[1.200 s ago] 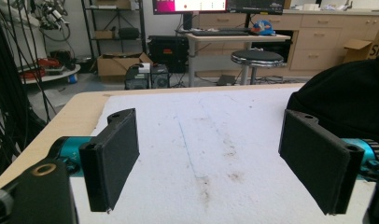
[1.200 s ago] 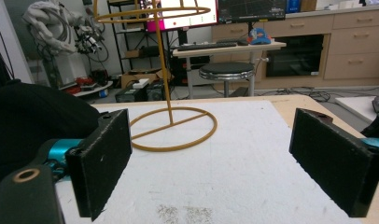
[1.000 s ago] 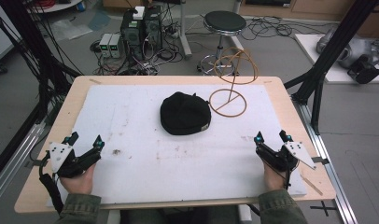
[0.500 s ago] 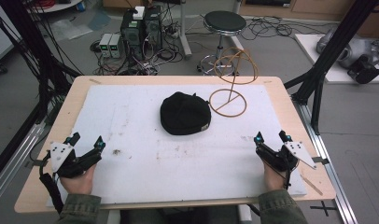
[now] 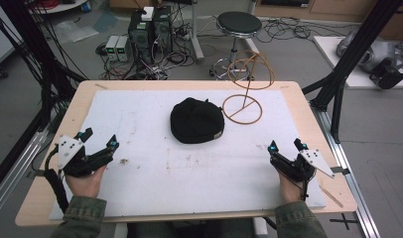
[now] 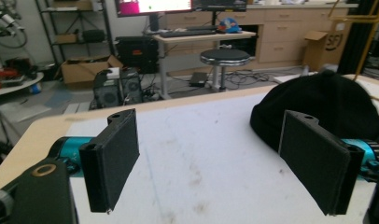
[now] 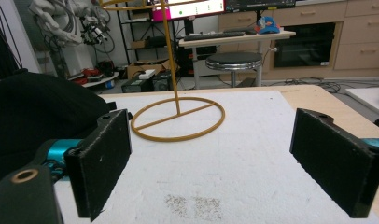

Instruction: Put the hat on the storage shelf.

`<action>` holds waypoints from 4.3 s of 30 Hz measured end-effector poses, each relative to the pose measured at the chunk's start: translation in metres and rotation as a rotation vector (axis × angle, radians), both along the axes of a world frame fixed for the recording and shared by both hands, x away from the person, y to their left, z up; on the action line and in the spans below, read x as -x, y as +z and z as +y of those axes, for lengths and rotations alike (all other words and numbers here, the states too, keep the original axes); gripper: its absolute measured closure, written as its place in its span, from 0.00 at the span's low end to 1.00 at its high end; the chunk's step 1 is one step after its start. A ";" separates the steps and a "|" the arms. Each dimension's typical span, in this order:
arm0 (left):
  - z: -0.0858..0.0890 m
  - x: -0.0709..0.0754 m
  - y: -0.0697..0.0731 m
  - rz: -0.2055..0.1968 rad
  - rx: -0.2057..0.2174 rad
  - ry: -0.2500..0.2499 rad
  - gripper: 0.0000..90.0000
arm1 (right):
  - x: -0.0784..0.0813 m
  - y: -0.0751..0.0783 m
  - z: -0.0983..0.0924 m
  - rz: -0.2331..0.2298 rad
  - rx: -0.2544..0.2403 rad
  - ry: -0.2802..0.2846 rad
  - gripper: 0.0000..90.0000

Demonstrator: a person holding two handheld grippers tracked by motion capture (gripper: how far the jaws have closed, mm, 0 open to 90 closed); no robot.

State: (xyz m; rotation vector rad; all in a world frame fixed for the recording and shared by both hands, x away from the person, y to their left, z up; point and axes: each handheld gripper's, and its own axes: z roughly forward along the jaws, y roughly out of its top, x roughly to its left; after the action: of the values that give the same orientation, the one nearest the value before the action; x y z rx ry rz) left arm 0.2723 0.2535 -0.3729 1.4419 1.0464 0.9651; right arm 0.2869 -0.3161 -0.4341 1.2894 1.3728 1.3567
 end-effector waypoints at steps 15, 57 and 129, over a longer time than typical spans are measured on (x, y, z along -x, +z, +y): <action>-0.047 -0.053 0.043 0.121 -0.062 -0.144 0.21 | -0.001 0.001 -0.004 0.032 -0.039 -0.003 0.13; -0.201 -0.150 -0.016 0.408 -0.276 -0.320 0.24 | -0.007 -0.002 -0.005 0.065 -0.022 0.041 0.13; -0.168 -0.112 0.050 -0.119 -0.029 -0.246 0.98 | -0.009 -0.006 -0.005 0.084 -0.006 0.064 0.13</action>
State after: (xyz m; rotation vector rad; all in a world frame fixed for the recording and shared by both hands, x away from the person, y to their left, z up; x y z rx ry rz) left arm 0.3842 0.0857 -0.3233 1.4790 0.7509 0.8782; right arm 0.2954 -0.3214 -0.4401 1.3293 1.4795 1.3642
